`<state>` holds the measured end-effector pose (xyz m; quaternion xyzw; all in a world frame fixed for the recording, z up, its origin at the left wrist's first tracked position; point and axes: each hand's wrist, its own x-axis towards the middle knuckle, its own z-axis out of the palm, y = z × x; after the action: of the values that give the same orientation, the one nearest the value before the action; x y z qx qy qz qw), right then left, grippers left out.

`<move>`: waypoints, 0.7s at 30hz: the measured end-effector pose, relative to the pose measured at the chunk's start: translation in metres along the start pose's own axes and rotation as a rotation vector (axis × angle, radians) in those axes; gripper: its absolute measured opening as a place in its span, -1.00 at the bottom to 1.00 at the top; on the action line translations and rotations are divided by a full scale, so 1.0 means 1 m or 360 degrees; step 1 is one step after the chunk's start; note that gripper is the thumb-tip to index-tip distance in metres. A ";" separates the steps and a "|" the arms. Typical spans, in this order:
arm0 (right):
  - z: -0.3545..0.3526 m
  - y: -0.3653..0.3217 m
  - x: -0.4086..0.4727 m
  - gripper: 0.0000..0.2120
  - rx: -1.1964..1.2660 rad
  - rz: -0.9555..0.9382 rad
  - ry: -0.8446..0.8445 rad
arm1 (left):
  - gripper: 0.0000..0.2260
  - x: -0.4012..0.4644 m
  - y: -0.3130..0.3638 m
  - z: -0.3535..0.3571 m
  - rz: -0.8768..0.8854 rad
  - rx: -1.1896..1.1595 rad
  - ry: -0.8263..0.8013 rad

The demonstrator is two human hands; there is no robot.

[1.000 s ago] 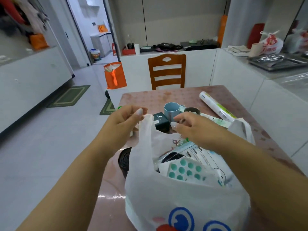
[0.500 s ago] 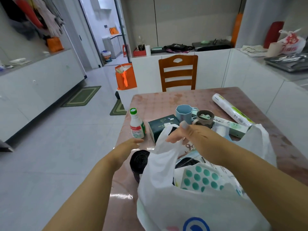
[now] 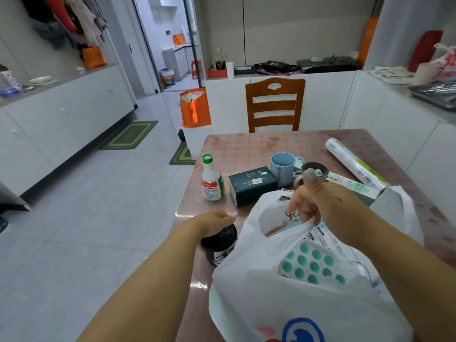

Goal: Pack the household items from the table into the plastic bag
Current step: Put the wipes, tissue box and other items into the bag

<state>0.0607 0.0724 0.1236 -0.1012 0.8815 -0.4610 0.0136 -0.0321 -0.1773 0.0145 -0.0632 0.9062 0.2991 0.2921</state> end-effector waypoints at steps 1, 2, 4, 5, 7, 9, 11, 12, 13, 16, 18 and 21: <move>0.000 0.000 -0.001 -0.06 -0.0008 -0.0003 0.0004 | -0.43 0.004 0.000 0.003 0.0007 0.0080 0.0011; 0.001 0.001 -0.002 -0.07 -0.0009 -0.0005 0.0009 | -0.43 0.007 0.000 0.006 0.0004 0.0148 0.0022; 0.001 0.002 -0.004 -0.10 0.0003 0.0010 0.0020 | -0.50 0.013 0.000 0.010 -0.0030 0.0185 0.0072; 0.002 0.002 -0.004 -0.13 0.0002 0.0018 0.0025 | -0.55 0.015 -0.002 0.012 -0.0058 0.0125 0.0115; 0.002 0.001 -0.005 -0.13 0.0030 0.0015 0.0011 | -0.65 0.016 -0.006 0.014 -0.0098 -0.0099 0.0223; 0.003 -0.001 -0.008 -0.15 0.0110 -0.0009 -0.0023 | -0.74 0.008 -0.006 0.005 -0.0063 -0.0333 0.0413; 0.000 -0.005 -0.009 -0.25 0.0163 -0.0069 -0.0038 | -0.76 -0.004 0.004 -0.020 0.0065 -0.0615 0.0689; -0.003 -0.008 -0.008 -0.30 0.0172 -0.0103 0.0011 | -0.76 -0.015 0.014 -0.036 0.0155 -0.0768 0.0816; -0.009 -0.009 -0.005 -0.34 0.0167 -0.0128 0.0097 | -0.76 -0.031 0.028 -0.052 0.0252 -0.0911 0.0902; -0.028 -0.018 0.001 -0.48 0.0152 -0.0160 0.0341 | -0.81 -0.088 0.082 -0.076 0.0563 -0.1197 0.0838; -0.038 -0.023 0.001 -0.35 0.0085 -0.0227 0.0299 | -0.78 -0.121 0.118 -0.067 0.0691 -0.1233 0.0546; -0.047 -0.023 -0.007 -0.17 0.0058 -0.0344 0.0146 | -0.50 -0.145 0.151 -0.037 0.0714 -0.1214 0.0148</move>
<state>0.0656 0.0985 0.1690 -0.1743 0.8565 -0.4800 -0.0746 0.0253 -0.0841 0.1971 0.0184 0.7345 0.6648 0.1348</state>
